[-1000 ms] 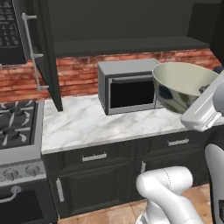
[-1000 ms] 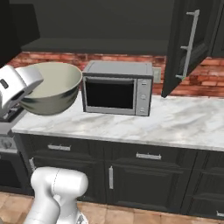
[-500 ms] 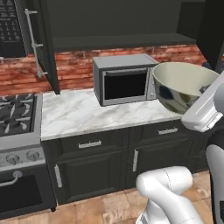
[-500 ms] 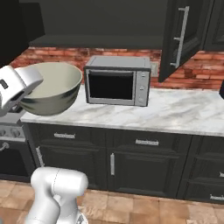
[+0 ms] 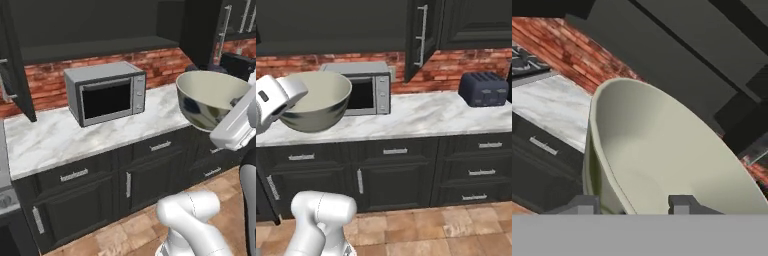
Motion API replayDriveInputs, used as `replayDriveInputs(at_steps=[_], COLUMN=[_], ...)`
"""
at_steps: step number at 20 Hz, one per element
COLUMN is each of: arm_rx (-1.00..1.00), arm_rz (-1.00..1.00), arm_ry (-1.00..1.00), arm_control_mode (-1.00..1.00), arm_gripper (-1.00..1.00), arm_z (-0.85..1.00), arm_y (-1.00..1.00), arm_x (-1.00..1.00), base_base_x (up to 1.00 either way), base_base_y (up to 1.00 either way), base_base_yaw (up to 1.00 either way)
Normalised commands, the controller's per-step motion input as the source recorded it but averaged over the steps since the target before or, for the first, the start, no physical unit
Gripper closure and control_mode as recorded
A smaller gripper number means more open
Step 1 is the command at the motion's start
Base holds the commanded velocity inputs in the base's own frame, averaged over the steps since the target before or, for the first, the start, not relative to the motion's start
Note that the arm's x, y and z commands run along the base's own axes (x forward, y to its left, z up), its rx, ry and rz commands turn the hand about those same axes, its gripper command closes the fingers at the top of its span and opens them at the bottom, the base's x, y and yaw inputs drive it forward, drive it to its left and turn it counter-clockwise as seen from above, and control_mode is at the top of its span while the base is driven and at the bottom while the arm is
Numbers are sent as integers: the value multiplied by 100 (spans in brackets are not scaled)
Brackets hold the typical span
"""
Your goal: Move the bowls from the cabinet to the plates on the dining table.
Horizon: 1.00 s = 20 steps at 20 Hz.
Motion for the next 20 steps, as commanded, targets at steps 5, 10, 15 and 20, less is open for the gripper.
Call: replayDriveInputs(at_steps=[5, 10, 15, 20], arm_rx=[0, 0, 0, 0], arm_rz=[0, 0, 0, 0], arm_ry=[0, 0, 0, 0], arm_control_mode=[100, 100, 100, 100], arm_gripper=[100, 100, 100, 100], arm_z=[0, 0, 0, 0], arm_y=[0, 0, 0, 0], arm_x=[0, 0, 0, 0], base_base_x=[-18, -39, -38, 21], base_base_y=[-42, -53, -59, -53], base_base_yaw=[-58, -57, -57, -57])
